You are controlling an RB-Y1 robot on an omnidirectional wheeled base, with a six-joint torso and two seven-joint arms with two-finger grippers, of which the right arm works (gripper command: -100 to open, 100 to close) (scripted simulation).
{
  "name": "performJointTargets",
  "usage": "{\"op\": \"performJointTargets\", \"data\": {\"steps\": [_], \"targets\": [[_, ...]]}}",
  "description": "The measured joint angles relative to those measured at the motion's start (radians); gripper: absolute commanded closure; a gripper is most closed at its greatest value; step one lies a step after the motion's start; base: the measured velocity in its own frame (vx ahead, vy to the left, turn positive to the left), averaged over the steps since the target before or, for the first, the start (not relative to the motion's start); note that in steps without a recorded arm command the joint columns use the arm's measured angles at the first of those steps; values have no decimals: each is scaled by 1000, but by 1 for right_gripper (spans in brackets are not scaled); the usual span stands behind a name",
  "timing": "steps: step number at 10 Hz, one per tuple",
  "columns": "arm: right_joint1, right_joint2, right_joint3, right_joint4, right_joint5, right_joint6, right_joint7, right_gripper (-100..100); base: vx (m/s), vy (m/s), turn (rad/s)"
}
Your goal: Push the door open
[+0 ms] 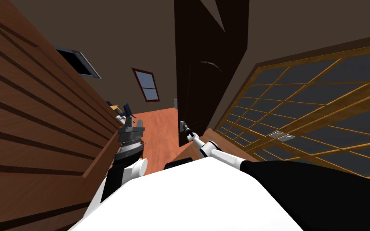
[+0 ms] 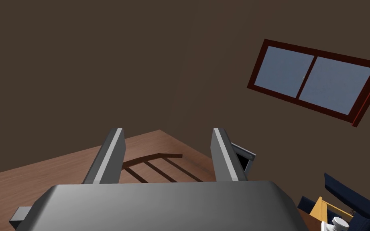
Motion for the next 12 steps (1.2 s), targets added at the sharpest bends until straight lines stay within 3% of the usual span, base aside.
{"op": "performJointTargets", "data": {"steps": [1,2,4,6,7,9,10,12], "targets": [[-25,2,-11,57,-5,-21,4,100,111,108,-47],[-20,1,-22,64,-9,-29,12,100,126,123,-63],[20,-7,-39,-7,-13,14,27,100,140,128,-65],[-29,-10,-65,82,-25,-30,34,100,139,125,-49],[-29,-16,-73,85,-28,-35,36,100,59,66,-17],[2,-21,-86,26,-31,-9,48,100,100,112,-57],[-18,-26,-94,75,-35,-29,48,100,101,104,-64],[-8,-28,-119,71,-43,-22,64,100,161,158,-72]]}}
